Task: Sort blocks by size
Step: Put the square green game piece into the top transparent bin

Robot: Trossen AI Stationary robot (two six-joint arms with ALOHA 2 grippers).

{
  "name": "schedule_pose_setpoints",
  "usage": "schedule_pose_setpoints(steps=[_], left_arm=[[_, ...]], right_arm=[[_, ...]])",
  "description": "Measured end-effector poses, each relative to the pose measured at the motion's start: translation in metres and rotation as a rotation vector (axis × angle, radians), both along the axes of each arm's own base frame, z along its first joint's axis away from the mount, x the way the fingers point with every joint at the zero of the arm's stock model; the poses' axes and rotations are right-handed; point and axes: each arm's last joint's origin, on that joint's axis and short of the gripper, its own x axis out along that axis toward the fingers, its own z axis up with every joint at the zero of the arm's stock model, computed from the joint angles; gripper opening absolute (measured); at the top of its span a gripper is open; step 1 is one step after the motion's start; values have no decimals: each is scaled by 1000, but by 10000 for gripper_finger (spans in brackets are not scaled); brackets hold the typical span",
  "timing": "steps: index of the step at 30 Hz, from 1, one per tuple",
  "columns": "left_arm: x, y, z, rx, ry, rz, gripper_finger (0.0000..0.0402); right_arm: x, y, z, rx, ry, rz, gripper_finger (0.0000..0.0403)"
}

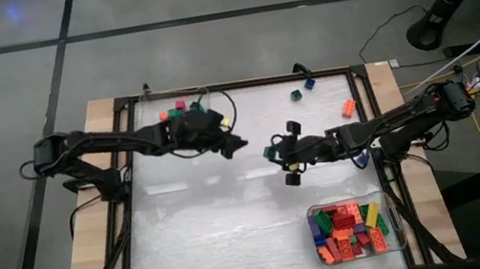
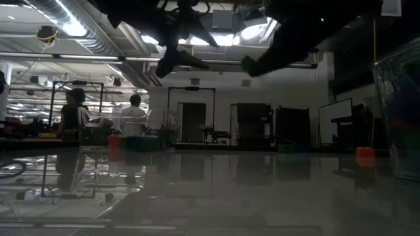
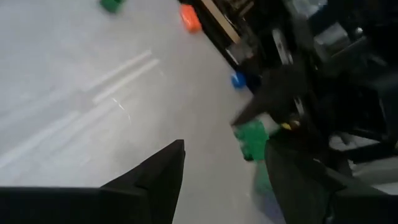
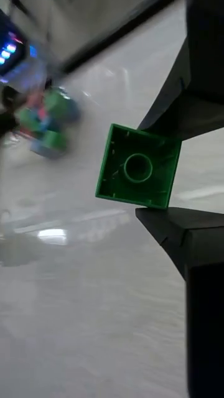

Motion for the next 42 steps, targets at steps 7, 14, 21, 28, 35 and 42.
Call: schedule_pose_setpoints(steps=[7,14,21,28,35,42], left_arm=[[6,-25,-4,-85,-4,7,210],[20,-39,-8,-94,-87,22,210],[30,-39,-24,-115,-70,71,210],[45,-39,-37,-123,-130,72,210],[50,-38,-49,-149,-113,84,210],[51,-38,-47,-128,-126,77,166]], right_arm=[[5,0,8,-66,-74,16,156],[10,1,3,-90,-75,28,157],[14,1,-2,-91,-70,29,158],[17,2,-5,-91,-74,26,158],[17,2,-6,-95,-72,22,158],[18,2,-6,-90,-76,28,158]])
